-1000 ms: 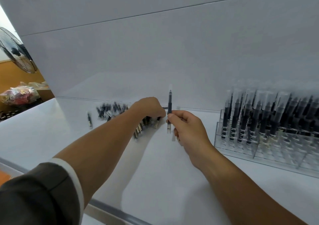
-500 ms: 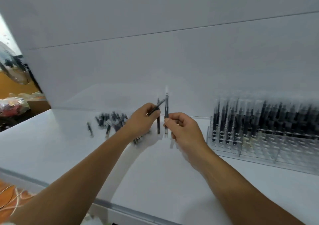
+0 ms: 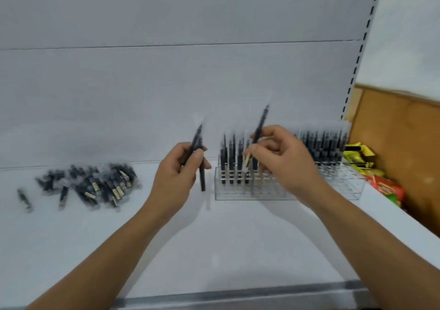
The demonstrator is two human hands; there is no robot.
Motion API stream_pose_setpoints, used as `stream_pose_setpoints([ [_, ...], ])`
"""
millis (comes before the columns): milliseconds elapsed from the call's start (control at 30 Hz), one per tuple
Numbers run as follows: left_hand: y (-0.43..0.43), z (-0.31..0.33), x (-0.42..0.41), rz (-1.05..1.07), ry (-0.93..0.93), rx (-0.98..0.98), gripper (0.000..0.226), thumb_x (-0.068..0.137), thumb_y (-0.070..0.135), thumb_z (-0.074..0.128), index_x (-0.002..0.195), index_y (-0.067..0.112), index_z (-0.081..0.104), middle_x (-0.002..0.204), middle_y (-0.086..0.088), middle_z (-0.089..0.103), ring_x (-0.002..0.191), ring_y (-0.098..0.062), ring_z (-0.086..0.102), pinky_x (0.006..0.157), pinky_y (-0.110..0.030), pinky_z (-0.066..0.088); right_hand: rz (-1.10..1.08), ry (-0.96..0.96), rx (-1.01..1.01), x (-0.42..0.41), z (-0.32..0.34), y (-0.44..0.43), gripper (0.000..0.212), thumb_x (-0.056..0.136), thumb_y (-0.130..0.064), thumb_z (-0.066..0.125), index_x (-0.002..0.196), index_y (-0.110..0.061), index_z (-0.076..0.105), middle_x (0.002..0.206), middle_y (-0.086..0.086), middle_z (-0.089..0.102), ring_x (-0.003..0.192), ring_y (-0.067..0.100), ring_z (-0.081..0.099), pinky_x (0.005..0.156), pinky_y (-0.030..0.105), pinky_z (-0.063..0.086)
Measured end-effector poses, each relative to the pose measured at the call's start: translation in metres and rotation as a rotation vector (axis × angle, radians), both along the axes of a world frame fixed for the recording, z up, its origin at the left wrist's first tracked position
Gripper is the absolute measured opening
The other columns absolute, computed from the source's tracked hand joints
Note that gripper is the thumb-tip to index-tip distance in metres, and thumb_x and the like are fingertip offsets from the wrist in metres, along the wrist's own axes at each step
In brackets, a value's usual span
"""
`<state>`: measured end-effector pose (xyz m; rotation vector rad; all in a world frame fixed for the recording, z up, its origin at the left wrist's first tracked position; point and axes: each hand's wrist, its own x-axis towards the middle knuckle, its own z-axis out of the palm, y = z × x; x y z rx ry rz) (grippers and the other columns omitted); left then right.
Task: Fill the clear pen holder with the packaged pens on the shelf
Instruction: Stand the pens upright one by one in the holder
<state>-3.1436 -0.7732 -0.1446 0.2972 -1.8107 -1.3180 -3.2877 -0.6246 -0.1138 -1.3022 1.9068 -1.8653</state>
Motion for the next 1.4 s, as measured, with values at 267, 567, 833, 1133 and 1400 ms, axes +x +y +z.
stream_pose_setpoints([
  [267,0.051,0.004,-0.055,-0.194,0.064,0.027,0.008,0.096,0.019,0.055,0.098,0.017,0.063,0.077,0.002,0.068,0.062,-0.002,0.056,0.06,-0.012,0.041,-0.273,0.054,0.088,-0.05,0.0,0.025,0.006,0.093,-0.026,0.065,0.095,-0.027,0.07,0.082,-0.005,0.07,0.078,0.011,0.066,0.071,0.029,0.054],
  [567,0.061,-0.026,-0.065,-0.271,0.048,0.301,0.008,0.09,0.014,0.062,0.095,0.013,0.069,0.073,0.0,0.067,0.074,-0.007,0.062,0.069,-0.015,0.047,-0.299,0.28,0.259,-0.07,-0.006,0.005,0.003,0.089,-0.027,0.069,0.089,-0.028,0.066,0.077,-0.012,0.064,0.064,0.001,0.054,0.059,0.008,0.041],
  [833,0.059,-0.03,-0.068,-0.287,-0.025,0.279,0.014,0.077,0.036,0.064,0.086,0.027,0.071,0.074,0.003,0.067,0.077,-0.008,0.063,0.071,-0.017,0.047,-0.251,0.394,0.368,-0.087,0.002,0.004,0.006,0.087,-0.032,0.071,0.088,-0.029,0.066,0.073,-0.016,0.063,0.059,-0.002,0.053,0.057,0.011,0.039],
  [1133,0.056,-0.031,-0.072,-0.256,-0.057,0.275,0.02,0.072,0.044,0.063,0.087,0.035,0.072,0.074,0.004,0.069,0.075,-0.004,0.063,0.069,-0.015,0.046,-0.048,0.4,0.503,-0.098,-0.012,0.006,0.008,0.086,-0.032,0.072,0.09,-0.026,0.068,0.072,-0.015,0.067,0.061,0.001,0.06,0.059,0.018,0.048],
  [1400,0.058,-0.03,-0.073,-0.238,-0.094,0.245,0.017,0.076,0.039,0.062,0.087,0.029,0.072,0.072,0.004,0.069,0.061,0.001,0.057,0.058,-0.008,0.041,-0.146,0.448,0.527,-0.095,-0.022,0.007,0.021,0.081,-0.047,0.072,0.068,-0.032,0.064,0.063,-0.018,0.059,0.057,-0.001,0.051,0.058,0.021,0.035],
])
